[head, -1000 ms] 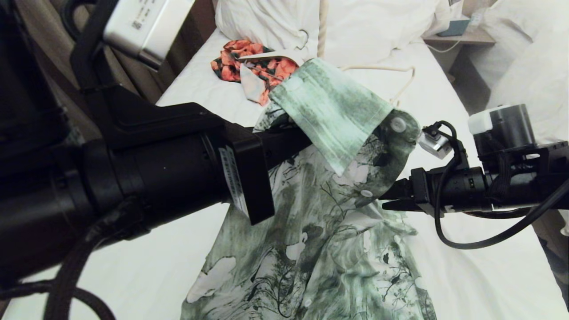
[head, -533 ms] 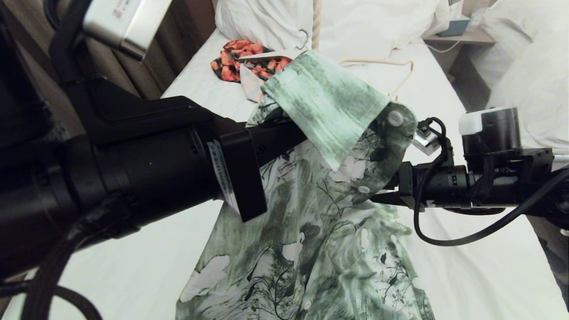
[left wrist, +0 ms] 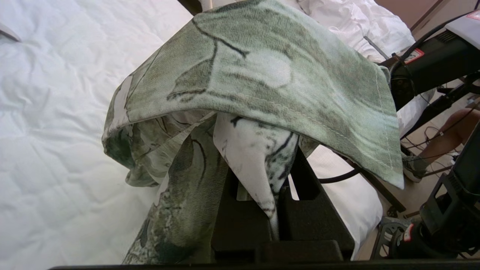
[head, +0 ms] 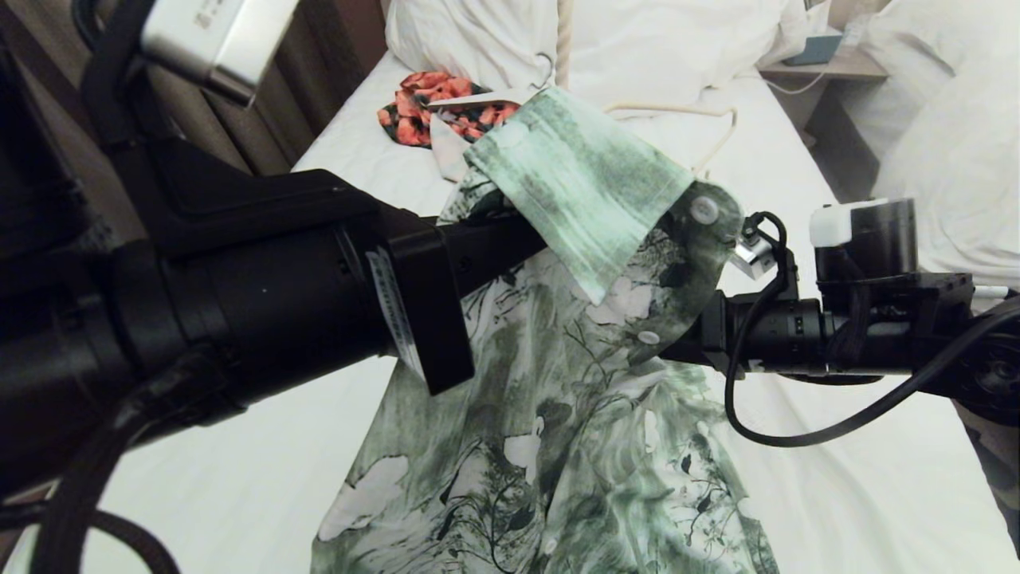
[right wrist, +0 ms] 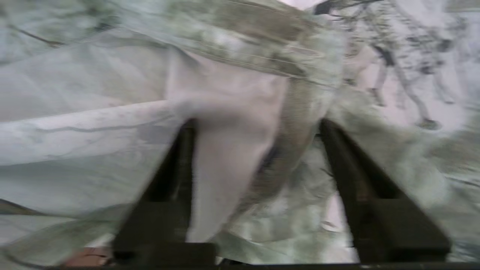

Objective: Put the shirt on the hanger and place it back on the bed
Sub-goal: Hook the other side of the shirt onto the hanger

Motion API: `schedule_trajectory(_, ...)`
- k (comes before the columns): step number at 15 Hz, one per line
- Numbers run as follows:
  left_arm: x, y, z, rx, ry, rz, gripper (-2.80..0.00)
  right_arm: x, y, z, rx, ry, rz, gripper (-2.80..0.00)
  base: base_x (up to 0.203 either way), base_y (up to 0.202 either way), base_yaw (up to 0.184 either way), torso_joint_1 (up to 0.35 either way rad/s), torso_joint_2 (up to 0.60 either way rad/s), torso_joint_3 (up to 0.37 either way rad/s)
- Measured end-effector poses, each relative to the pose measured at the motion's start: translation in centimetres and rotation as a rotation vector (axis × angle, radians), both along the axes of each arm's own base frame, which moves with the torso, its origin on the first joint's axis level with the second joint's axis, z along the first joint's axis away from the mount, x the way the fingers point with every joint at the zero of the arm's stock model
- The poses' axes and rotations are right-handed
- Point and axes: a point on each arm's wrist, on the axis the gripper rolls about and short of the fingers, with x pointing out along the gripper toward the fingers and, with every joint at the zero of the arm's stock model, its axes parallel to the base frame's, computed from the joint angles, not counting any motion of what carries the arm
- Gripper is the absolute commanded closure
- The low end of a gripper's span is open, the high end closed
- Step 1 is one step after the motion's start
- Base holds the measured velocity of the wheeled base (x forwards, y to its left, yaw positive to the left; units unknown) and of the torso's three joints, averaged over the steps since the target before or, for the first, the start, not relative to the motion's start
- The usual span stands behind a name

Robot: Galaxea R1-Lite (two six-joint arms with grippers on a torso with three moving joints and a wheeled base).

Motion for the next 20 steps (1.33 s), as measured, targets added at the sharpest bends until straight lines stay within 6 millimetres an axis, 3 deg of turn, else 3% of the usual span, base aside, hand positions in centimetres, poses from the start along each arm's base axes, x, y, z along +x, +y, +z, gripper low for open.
schedule_trajectory(6, 0.0, 0.0, 0.0, -0.001, -0.001, 0.000, 0.00, 0.2, 0.1, 0.6, 0.045, -0.004, -0.017, 0.00, 0.000, 0.000, 0.000, 0.000, 0.00, 0.000)
schedule_trajectory(13, 0.4, -0.9, -0.9, 0.035, 0.021, -0.008, 0.00, 0.6, -4.0, 2.3, 0.091, -0.020, -0.148, 0.00, 0.000, 0.000, 0.000, 0.000, 0.00, 0.000)
schedule_trajectory(20, 1.3, -3.2, -3.0, 0.111, 0.070, -0.019, 0.00, 1.1, -7.1, 2.6, 0.093, -0.026, -0.256, 0.00, 0.000, 0.000, 0.000, 0.000, 0.00, 0.000)
